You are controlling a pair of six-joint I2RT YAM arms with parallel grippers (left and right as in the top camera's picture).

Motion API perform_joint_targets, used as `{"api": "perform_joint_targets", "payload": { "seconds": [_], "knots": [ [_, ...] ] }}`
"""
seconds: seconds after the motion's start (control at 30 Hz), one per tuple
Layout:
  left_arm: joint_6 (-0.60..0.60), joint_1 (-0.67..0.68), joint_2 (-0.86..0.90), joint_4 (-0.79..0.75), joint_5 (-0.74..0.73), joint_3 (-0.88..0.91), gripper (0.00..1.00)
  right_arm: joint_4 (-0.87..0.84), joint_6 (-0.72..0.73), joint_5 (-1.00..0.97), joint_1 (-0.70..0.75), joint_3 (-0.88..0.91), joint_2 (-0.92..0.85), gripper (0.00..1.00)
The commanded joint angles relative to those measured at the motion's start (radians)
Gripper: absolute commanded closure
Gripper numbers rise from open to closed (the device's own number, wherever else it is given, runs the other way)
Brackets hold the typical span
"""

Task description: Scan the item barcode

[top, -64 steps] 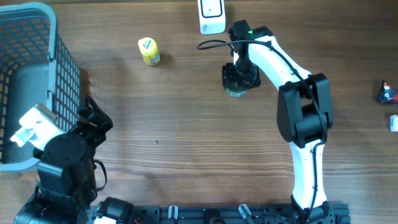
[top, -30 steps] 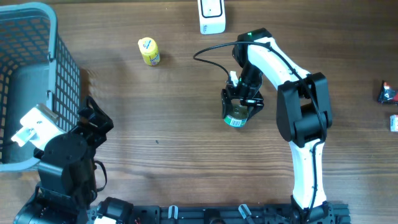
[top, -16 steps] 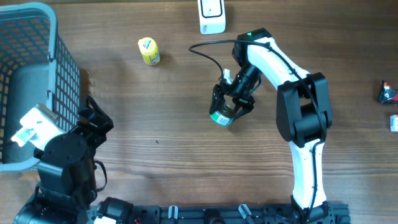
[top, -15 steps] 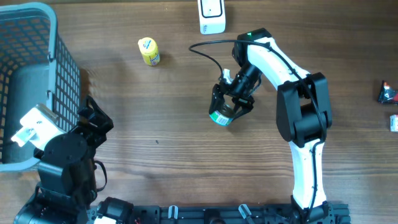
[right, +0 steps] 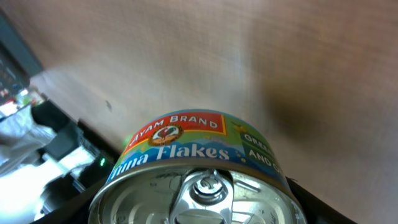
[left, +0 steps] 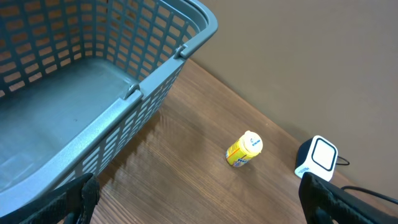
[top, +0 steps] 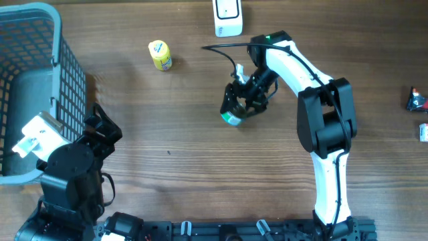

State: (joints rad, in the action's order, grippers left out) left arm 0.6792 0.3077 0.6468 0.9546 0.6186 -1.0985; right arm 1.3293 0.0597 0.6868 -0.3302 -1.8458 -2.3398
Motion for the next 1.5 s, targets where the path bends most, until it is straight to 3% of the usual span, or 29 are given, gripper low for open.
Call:
{"api": "perform_joint_targets", "payload": {
  "seconds": [0.0, 0.83, 1.47],
  "knots": [
    [0.010, 0.004, -0.003, 0.001, -0.008, 0.001, 0.00, -0.101, 0.022, 0.002, -0.004, 0.004, -0.015, 0.44],
    [0.010, 0.004, 0.032, 0.002, -0.008, 0.001, 0.00, -0.844, 0.055, 0.006, -0.006, -0.021, -0.015, 0.44],
    [0.010, 0.004, 0.139, 0.002, 0.004, 0.001, 0.00, -1.287, 0.039, -0.540, -0.007, -0.020, -0.016, 0.46]
  ]
}}
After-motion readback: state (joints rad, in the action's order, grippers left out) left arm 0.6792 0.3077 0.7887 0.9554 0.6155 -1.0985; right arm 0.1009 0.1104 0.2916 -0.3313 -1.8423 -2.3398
